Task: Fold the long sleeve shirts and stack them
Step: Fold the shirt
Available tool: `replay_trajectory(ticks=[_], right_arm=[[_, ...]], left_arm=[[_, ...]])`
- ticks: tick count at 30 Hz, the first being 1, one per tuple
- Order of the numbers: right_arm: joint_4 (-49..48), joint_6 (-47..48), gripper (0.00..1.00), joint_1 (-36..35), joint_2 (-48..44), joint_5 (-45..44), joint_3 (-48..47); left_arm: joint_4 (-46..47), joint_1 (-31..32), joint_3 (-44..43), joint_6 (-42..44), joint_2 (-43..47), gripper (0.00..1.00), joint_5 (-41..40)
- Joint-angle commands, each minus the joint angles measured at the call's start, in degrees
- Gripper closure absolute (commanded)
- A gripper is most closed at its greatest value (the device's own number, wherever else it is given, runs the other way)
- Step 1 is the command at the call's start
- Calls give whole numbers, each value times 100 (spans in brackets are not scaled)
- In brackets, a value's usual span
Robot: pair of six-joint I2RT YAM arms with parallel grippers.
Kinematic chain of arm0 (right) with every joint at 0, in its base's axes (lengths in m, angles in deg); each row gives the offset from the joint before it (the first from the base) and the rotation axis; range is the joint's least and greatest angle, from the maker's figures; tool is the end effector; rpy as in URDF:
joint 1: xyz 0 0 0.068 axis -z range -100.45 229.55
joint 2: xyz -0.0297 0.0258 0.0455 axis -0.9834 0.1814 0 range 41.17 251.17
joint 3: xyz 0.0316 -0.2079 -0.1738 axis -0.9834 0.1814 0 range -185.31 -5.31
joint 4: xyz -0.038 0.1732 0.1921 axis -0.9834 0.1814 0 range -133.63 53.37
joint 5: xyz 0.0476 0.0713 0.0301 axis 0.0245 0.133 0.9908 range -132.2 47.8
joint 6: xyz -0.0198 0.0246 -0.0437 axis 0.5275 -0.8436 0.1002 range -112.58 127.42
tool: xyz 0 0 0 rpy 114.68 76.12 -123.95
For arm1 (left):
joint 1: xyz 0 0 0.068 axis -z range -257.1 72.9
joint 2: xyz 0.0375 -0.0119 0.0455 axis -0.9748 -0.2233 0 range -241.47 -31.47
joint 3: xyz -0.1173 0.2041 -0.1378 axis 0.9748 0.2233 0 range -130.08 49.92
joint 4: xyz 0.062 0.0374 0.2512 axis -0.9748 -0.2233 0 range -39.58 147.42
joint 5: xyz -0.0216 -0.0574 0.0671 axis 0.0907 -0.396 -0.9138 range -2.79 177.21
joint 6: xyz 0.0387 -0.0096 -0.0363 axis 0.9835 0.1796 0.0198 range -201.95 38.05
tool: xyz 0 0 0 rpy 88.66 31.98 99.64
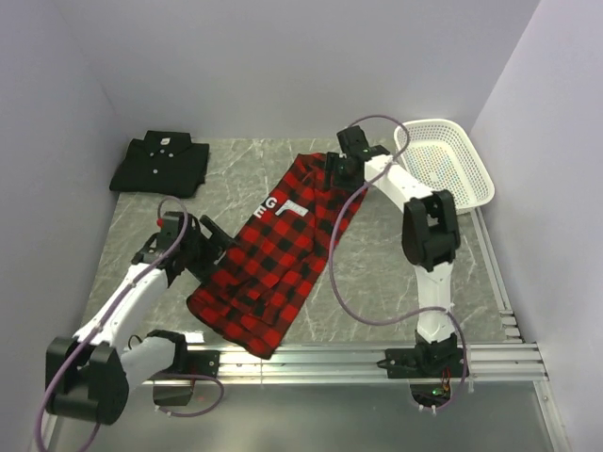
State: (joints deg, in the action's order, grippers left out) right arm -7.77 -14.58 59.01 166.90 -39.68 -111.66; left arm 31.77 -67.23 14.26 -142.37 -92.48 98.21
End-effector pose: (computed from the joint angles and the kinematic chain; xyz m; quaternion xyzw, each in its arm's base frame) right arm 0.4560 0.1726 0.2131 0.0056 0.9541 0.1278 0.2707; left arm 0.2035 -0.0422 0.2091 -0.3717 0.8622 -0.2651 0.2197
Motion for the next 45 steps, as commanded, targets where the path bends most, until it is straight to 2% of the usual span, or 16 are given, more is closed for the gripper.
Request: replay_trajectory(ticks=[1, 3, 6, 8, 10, 13, 16, 18, 21, 28, 34, 38, 41, 43, 45], right_arm=[[-562, 126, 25, -12, -1242, -410, 525], [-606, -110, 25, -12, -1682, -533, 1088], [-834, -741, 27, 58, -2209, -368, 2019], [-1465, -1390, 27, 260, -2639, 236, 2981], [-2210, -1762, 28, 374, -2939, 485, 3896], [-2941, -2281, 28, 410, -3344, 635, 4681], [-3373, -2660, 29, 436, -3476, 627, 5165], [-3550, -2888, 30, 489, -3450, 583, 5360], [-4058, -3143, 34, 647, -3214, 827, 5703], [-4341, -3319, 41, 779, -2625, 960, 5634], [-4263, -3329, 49, 797, -2168, 961, 5335], [-4122, -3179, 56, 797, -2000, 899, 5098], [-3911, -2969, 67, 788, -1834, 855, 4791], [-3693, -2811, 76, 797, -1650, 881, 4474], [-3630, -2731, 83, 797, -1526, 899, 4194]], left_arm=[[-169, 50, -555, 1040, 344, 8, -397], [-29, 76, -905, 1591, 170, 11, -406], [42, 94, -1520, 2190, -445, 8, -388], [183, 94, -1803, 2455, -1023, 6, -336], [306, 120, -2260, 2745, -1446, 4, -257], [516, 182, -2822, 3018, -2290, 4, -230], [666, 182, -3367, 3142, -3360, 6, -108], [719, 208, -3789, 3142, -3749, 11, -64], [816, 331, -4325, 3203, -4409, 12, -37], [842, 463, -5099, 3353, -5604, 14, 130], [675, 569, -5583, 3379, -6185, 21, 165], [684, 613, -5628, 3406, -6361, 34, 271], [807, 604, -5478, 3371, -6423, 46, 271], [825, 604, -5452, 3327, -6484, 50, 384], [938, 604, -5408, 3239, -6511, 61, 472]])
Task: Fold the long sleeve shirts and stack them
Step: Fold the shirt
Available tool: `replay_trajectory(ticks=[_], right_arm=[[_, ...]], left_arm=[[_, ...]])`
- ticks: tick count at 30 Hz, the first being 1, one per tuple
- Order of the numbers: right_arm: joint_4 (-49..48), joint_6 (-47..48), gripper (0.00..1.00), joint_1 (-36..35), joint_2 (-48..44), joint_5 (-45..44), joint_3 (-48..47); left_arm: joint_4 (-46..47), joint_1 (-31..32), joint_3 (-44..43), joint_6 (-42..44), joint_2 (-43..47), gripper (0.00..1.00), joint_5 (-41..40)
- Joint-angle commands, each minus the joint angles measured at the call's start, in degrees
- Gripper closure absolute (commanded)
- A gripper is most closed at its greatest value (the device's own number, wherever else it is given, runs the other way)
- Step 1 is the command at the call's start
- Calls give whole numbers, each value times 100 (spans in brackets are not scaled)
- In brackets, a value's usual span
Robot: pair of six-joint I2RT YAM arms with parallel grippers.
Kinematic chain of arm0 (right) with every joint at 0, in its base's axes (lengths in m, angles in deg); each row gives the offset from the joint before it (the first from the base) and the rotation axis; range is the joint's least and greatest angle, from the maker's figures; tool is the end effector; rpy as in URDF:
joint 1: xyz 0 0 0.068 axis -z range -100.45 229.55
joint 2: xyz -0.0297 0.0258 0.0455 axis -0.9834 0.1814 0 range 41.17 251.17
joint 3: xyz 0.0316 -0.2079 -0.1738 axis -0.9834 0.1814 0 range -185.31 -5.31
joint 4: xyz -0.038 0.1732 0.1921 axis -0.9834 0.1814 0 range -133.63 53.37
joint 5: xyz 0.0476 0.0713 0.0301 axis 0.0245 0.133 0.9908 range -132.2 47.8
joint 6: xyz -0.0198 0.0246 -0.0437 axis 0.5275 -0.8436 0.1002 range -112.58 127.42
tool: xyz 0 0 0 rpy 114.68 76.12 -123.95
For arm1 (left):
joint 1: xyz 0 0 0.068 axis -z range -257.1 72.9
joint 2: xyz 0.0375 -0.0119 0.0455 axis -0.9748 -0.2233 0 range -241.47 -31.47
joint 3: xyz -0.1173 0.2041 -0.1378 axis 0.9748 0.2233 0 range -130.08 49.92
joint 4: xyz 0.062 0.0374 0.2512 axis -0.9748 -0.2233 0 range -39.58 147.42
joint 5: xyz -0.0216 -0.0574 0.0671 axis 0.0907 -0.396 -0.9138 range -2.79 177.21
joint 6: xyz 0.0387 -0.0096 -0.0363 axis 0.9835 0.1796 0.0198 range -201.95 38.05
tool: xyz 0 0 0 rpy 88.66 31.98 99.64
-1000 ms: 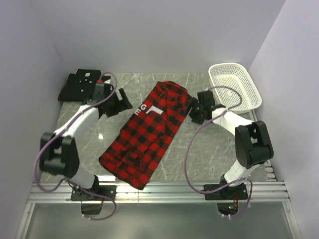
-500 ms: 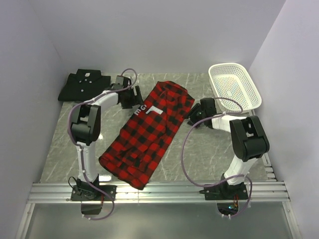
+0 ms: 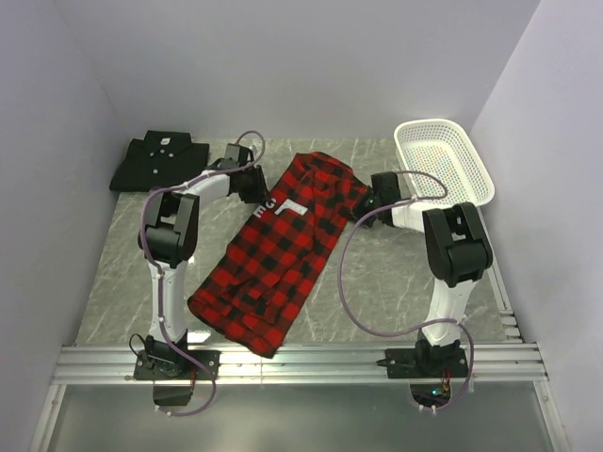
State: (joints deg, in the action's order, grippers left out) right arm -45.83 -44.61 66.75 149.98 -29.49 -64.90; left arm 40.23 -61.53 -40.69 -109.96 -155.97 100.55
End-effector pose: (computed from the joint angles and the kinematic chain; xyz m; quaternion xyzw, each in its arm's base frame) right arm 0.3732 0.0929 0.1375 0.2722 0.8847 0.2820 0.2521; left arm 0.4550 -0.1352 0.1597 -0.0630 0.9352 -0.2245 0.2666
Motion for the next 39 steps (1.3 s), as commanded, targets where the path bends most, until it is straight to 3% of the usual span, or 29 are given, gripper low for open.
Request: replay_trajectory(ticks=[1, 4, 6, 10, 17, 26, 30, 31, 32, 33, 34, 35, 37, 39], right_arm=[[176, 368, 85, 23, 279, -111, -579], [448, 614, 93, 14, 509, -76, -1036], [692, 764, 96, 23, 736, -41, -1473], [1115, 1326, 98, 23, 1124, 117, -2336], [1494, 1898, 99, 5, 1634, 662, -3506], [2065, 2171, 94, 5, 2407, 715, -4911], [2355, 2267, 83, 5, 2549, 549, -5238], [2364, 2320, 77, -3, 2487, 522, -5177], [2364, 2355, 63, -12, 2295, 435, -4976], [2329, 2416, 56, 5, 2163, 382, -4835], [2303, 2443, 50, 5, 2014, 355, -4677], [2294, 2478, 40, -12, 1855, 285, -4519], [2276, 2522, 32, -21, 1293, 197, -3957], [2171, 2514, 25, -21, 637, 75, -3256]], left_arm=[[137, 34, 131, -55, -161, 65, 248], [251, -54, 227, -467, -153, 94, 239], [304, -194, 315, -661, -92, 99, 283], [567, -476, 1077, -1433, 383, 99, -7], [769, -608, 1625, -1989, 752, 99, -455], [752, -731, 879, -2235, 182, 94, -421], [682, -731, 711, -2323, 172, 76, -315], [647, -731, 755, -2314, 233, 65, -332], [638, -731, 816, -2306, 312, 59, -393], [603, -731, 904, -2288, 548, 52, -437], [585, -731, 1105, -2253, 690, 40, -481], [568, -731, 1220, -2235, 848, 34, -534], [489, -731, 1553, -2157, 1373, 17, -640], [349, -731, 1756, -2086, 1944, 10, -710]])
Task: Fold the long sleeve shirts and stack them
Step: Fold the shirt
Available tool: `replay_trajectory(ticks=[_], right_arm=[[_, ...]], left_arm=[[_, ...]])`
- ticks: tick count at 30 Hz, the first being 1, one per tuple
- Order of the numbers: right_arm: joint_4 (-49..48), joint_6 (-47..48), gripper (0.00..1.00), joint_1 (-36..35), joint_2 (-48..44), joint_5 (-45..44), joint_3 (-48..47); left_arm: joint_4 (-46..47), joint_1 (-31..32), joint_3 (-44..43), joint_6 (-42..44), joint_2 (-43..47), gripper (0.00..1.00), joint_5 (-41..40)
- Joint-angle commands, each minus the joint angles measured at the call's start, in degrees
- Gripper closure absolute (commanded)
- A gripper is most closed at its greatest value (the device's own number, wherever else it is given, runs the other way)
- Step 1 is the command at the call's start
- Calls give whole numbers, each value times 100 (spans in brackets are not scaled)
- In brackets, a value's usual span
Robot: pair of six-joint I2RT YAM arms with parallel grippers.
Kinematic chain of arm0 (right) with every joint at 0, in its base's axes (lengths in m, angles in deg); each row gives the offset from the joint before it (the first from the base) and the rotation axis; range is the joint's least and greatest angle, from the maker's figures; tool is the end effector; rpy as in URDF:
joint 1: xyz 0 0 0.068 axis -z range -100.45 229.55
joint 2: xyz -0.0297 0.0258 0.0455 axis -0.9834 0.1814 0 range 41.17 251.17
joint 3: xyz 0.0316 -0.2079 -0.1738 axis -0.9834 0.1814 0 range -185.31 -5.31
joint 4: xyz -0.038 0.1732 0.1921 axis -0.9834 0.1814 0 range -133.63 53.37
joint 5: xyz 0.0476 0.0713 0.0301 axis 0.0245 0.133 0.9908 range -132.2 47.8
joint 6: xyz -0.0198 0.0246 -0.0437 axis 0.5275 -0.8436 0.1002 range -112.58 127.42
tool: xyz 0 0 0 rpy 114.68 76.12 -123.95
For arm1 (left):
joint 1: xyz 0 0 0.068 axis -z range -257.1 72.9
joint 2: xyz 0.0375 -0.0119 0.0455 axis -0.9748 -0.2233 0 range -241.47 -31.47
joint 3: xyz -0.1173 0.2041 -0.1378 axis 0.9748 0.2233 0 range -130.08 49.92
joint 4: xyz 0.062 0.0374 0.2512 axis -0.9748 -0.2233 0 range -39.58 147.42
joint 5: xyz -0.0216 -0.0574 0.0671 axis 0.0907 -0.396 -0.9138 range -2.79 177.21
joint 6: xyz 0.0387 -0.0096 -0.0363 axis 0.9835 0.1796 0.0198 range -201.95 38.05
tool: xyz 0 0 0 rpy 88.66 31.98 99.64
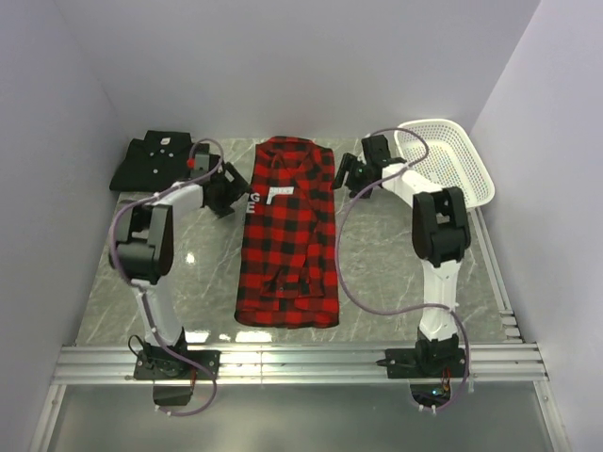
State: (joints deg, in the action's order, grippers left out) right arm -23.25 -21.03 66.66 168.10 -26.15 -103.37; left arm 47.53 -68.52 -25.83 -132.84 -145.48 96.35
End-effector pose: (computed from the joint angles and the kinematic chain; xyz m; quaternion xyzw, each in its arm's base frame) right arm 0.4780 0.1195 0.1768 0.0775 0.9263 0.2441 0.2764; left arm 0.4241 -0.0696 0.1687 -0.3094 0.8786 -0.2412 0.2722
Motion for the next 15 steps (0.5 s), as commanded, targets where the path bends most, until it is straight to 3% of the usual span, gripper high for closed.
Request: replay_trajectory(ticks=[1, 7, 11, 15], right_arm=[[-96, 129, 24, -56, -1406, -287, 847], [106, -187, 12, -284, -3137, -612, 2895], [80, -556, 4, -661, -4463, -656, 4475], [150, -995, 7, -1170, -5248, -437, 5357]], left_arm=[[-565, -32, 462, 298, 1099, 5, -360], [-1295, 433, 1561, 712, 3023, 1, -887], [-1813, 933, 2589, 520, 4227, 1, -652], [-2375, 1190, 3573, 160, 5291, 3, -362]])
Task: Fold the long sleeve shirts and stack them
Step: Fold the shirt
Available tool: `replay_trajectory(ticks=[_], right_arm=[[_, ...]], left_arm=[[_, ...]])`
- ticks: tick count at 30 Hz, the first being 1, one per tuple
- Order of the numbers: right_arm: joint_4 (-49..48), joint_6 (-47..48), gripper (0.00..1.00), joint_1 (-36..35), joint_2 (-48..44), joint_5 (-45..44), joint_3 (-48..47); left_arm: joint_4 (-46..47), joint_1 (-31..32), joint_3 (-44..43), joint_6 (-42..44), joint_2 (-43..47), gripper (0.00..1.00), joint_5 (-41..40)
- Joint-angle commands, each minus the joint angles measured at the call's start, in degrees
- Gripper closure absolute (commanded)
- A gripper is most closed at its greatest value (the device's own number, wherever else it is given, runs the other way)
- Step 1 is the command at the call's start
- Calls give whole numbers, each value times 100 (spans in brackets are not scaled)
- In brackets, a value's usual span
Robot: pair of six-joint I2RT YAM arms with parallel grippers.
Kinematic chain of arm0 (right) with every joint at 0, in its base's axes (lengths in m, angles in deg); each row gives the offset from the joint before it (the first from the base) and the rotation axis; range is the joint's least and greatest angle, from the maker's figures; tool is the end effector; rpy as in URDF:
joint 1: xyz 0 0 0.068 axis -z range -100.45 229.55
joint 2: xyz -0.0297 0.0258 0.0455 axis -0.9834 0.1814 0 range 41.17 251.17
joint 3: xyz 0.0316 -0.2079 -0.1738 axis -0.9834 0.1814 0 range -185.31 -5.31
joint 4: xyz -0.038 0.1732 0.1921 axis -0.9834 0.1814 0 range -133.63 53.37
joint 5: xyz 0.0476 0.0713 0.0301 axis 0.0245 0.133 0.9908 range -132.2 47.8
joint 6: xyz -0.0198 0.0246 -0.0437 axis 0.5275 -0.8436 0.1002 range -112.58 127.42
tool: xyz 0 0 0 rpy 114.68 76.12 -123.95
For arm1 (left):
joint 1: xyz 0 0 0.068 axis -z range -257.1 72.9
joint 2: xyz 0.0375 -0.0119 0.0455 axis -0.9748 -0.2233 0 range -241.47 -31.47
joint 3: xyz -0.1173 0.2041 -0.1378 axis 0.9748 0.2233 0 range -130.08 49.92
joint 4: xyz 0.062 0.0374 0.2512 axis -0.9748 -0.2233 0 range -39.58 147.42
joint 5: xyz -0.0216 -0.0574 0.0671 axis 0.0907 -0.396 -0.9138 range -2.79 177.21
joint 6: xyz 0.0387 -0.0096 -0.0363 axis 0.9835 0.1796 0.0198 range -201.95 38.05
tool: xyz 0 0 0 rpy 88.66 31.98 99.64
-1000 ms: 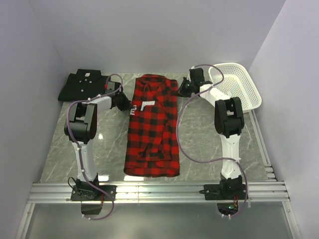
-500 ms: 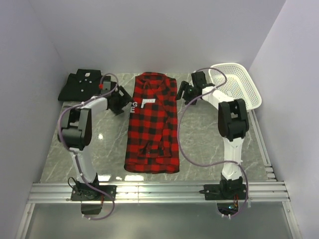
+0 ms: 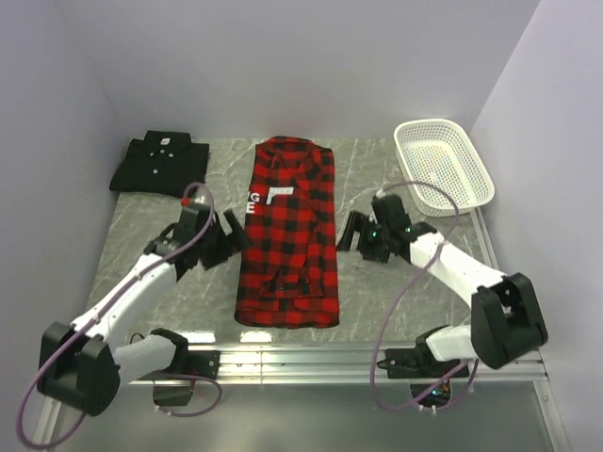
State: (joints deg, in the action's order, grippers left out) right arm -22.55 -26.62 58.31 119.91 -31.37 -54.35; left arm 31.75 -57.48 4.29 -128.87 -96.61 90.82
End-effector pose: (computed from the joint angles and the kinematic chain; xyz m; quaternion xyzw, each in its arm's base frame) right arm 0.2583 0.1076 0.2187 0.0731 0.9355 0.2337 0.2547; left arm 0.2227 -0.0817 0.2501 -0.2064 0.9008 -0.2334 0.3026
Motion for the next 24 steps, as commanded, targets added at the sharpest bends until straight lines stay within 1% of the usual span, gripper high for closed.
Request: replay_trajectory(ticks=[1, 2, 3, 6, 8, 13, 18, 24], right_arm=[[63, -532, 9, -425, -543, 182, 613], [28, -629, 14, -495, -640, 331, 745], [19, -787, 16, -644, -832, 341, 990], [98, -955, 19, -785, -1035, 358, 1326], [151, -1016, 21, -830, -1071, 446, 1484], [-148, -1280, 24, -961, -1054, 709, 1827], [-489, -1412, 24, -1172, -711, 947, 1985], [-649, -1421, 26, -1357, -307, 1184, 1977]], left_arm=[[-938, 95, 659, -274, 528, 4, 270], [-1044, 104, 756, -318, 651, 6, 349], [-1228, 104, 948, -353, 870, 7, 585], [-1388, 112, 1265, -502, 1222, 12, 745], [-1432, 139, 1407, -590, 1293, 17, 763], [-1204, 227, 1574, -757, 917, 24, 1105], [-783, 315, 1978, -986, 644, 31, 1264], [-676, 473, 2032, -1022, 380, 35, 1343]])
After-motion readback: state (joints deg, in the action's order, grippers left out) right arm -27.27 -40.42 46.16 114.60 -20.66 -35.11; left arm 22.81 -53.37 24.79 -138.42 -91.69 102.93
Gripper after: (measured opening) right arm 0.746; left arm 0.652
